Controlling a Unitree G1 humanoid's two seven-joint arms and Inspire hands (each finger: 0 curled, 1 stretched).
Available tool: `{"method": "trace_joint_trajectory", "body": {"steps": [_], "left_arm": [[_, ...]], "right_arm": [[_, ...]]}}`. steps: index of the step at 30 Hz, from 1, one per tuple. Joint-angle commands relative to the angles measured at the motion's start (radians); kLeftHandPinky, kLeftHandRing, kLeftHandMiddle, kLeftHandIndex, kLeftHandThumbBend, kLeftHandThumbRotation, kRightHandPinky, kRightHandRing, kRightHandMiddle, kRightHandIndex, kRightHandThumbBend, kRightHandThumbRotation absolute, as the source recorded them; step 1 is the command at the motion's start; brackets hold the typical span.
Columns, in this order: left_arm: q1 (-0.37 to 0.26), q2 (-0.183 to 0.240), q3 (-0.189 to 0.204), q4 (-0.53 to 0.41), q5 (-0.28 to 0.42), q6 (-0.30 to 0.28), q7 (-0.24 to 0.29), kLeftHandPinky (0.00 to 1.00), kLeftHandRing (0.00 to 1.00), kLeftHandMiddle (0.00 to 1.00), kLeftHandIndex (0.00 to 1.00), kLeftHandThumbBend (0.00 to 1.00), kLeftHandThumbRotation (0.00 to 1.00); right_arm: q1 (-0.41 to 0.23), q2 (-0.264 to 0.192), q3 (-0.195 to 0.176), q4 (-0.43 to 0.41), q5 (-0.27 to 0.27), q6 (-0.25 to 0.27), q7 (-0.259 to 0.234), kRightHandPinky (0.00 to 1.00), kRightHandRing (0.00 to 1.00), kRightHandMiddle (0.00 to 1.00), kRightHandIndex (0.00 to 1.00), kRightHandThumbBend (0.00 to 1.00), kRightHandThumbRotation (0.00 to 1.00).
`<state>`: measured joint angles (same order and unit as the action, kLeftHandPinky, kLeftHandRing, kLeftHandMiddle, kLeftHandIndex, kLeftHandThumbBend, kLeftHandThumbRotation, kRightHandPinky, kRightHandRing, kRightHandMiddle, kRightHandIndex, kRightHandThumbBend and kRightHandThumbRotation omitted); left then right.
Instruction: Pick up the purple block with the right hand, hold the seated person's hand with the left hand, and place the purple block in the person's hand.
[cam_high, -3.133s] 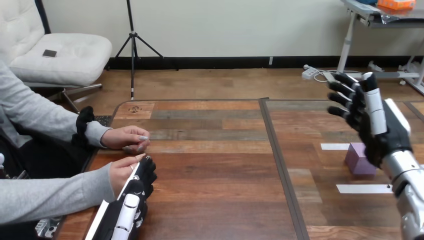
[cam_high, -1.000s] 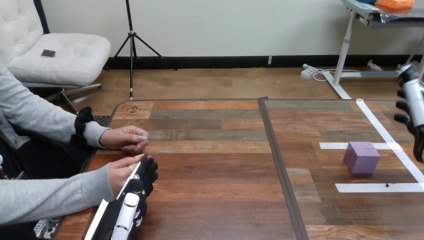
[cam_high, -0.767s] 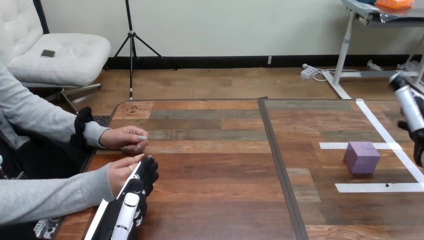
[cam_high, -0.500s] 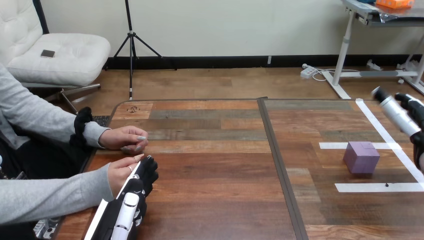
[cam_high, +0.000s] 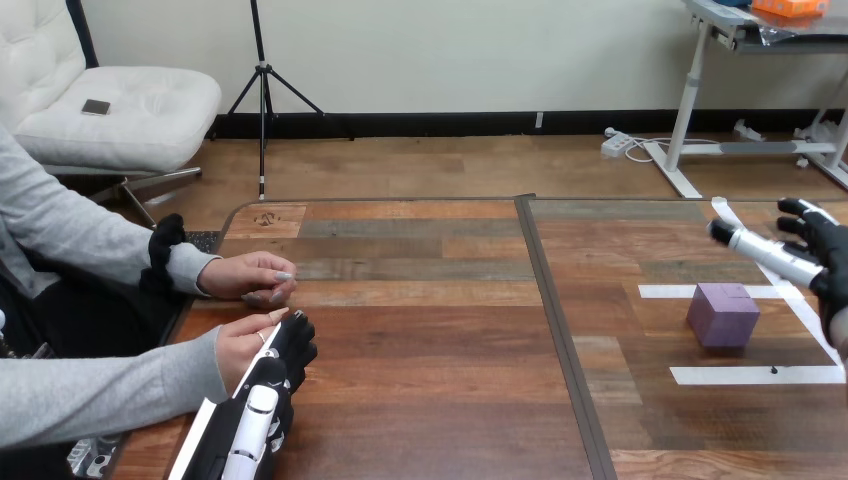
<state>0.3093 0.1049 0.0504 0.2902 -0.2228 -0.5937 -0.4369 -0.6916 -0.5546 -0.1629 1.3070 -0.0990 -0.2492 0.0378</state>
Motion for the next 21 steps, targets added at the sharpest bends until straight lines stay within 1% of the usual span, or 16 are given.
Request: {"method": "trace_joint_trajectory", "body": {"steps": [1,6,9,12,19,20,21], "left_arm": [[-0.053,-0.002,-0.003,-0.008,-0.007,-0.015,-0.008,1.00,0.96,0.96,0.96,0.51,1.00],[-0.053,-0.004,-0.003,-0.009,-0.010,-0.013,-0.010,1.00,0.96,0.96,0.96,0.51,1.00],[-0.054,-0.004,-0.003,-0.008,-0.007,-0.016,-0.009,1.00,0.96,0.96,0.96,0.51,1.00],[-0.050,-0.002,-0.004,-0.018,-0.013,-0.002,-0.013,1.00,0.96,0.96,0.96,0.51,1.00],[-0.054,-0.003,-0.003,-0.010,-0.006,-0.012,-0.011,1.00,0.96,0.96,0.95,0.50,1.00],[-0.055,-0.002,-0.003,-0.010,-0.001,-0.014,-0.009,1.00,0.96,0.96,0.95,0.50,1.00],[-0.056,-0.001,-0.002,-0.009,0.002,-0.015,-0.007,1.00,0.96,0.96,0.95,0.49,1.00]], "right_arm": [[-0.026,0.016,0.020,-0.003,-0.016,0.007,-0.007,0.85,0.91,0.92,0.94,1.00,0.32],[-0.021,0.023,0.027,-0.003,-0.020,0.009,-0.001,0.86,0.93,0.93,0.94,1.00,0.30],[-0.020,0.024,0.041,-0.002,-0.036,0.015,-0.005,0.87,0.93,0.94,0.94,1.00,0.31],[-0.020,0.028,0.047,-0.001,-0.040,0.023,-0.008,0.86,0.93,0.94,0.95,1.00,0.31],[-0.017,0.037,0.063,-0.002,-0.052,0.033,-0.002,0.85,0.94,0.95,0.95,1.00,0.32],[-0.017,0.038,0.067,-0.002,-0.055,0.036,-0.003,0.81,0.93,0.94,0.95,1.00,0.34],[-0.017,0.038,0.069,-0.003,-0.057,0.038,-0.003,0.79,0.92,0.94,0.95,1.00,0.34]]}}
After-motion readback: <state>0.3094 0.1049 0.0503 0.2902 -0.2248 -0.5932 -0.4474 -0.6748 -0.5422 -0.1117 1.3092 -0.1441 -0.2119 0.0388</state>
